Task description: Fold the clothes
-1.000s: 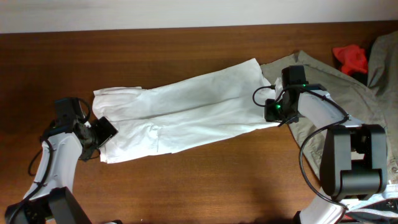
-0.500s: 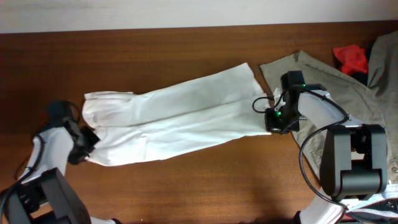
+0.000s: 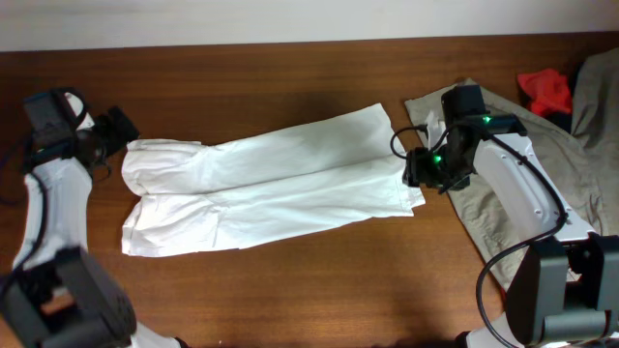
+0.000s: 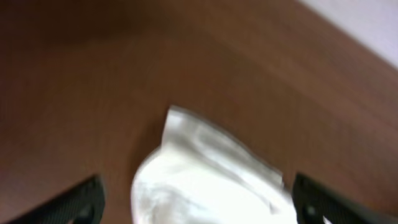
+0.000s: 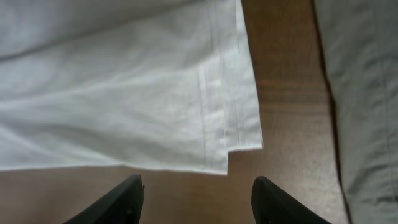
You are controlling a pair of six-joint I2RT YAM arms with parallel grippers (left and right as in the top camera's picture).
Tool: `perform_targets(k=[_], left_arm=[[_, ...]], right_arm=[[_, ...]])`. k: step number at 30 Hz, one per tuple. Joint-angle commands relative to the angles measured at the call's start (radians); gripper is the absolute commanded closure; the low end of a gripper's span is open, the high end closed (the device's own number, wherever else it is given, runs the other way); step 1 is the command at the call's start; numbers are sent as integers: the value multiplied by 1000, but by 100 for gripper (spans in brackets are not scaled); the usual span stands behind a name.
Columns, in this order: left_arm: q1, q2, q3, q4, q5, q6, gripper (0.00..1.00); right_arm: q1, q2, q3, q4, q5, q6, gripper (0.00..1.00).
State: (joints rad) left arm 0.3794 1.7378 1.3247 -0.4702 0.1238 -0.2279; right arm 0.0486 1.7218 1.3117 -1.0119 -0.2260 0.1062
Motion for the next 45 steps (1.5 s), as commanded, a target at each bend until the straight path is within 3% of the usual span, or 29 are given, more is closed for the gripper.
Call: perform_targets(k=[1,5,7,8,10,11,16,23,24,26,29,32,34,36,37,38,39,43,45], left_arm=[[-4,179,6,121,35,13,5],[-5,332,6,219,73,-27,6],[-5,362,6,235,114,-78,11],[-6,383,6,246,128,-102,18],[-6,392,6,262,129,-117,50],[-6,392,6,313,167,-120,54],[-4,392,6,472,191,-169,36],[-6,398,5,384,25,-169,36],[-7,403,5,387,25,-169,41],[-11,413,5,395,26,-169,62],[-19,417,5,399,28,-168,75],[-20,427,5,393,-1,-167,74],[-20,455,5,401,-13,-167,60],[-20,463,5,410,-17,-167,59],[-20,463,5,418,-16,-167,63],[-20,463,5,418,-15,-167,85],[-20,463,5,425,8,-167,100],[-19,430,71,447,305,-160,100],[-19,333,81,423,378,-160,100]], right_arm=[[3,-16,16,-15,13,5,40],[4,-16,16,-26,12,6,40],[4,-16,16,-33,12,6,40],[4,-16,16,-34,9,6,41],[4,-16,16,-48,9,6,41],[4,-16,16,-48,9,6,42],[4,-16,16,-55,9,6,42],[4,-16,16,-59,9,6,42],[4,-16,16,-61,9,6,43],[4,-16,16,-68,9,6,43],[4,-16,16,-71,9,6,43],[4,-16,16,-74,9,6,43],[4,-16,16,-74,9,6,43],[4,-16,16,-74,9,6,43],[4,-16,16,-74,9,6,43],[4,-16,16,-74,9,6,43],[4,-16,16,-74,9,6,43],[3,-16,16,-51,13,6,43],[3,-16,16,21,13,6,44]])
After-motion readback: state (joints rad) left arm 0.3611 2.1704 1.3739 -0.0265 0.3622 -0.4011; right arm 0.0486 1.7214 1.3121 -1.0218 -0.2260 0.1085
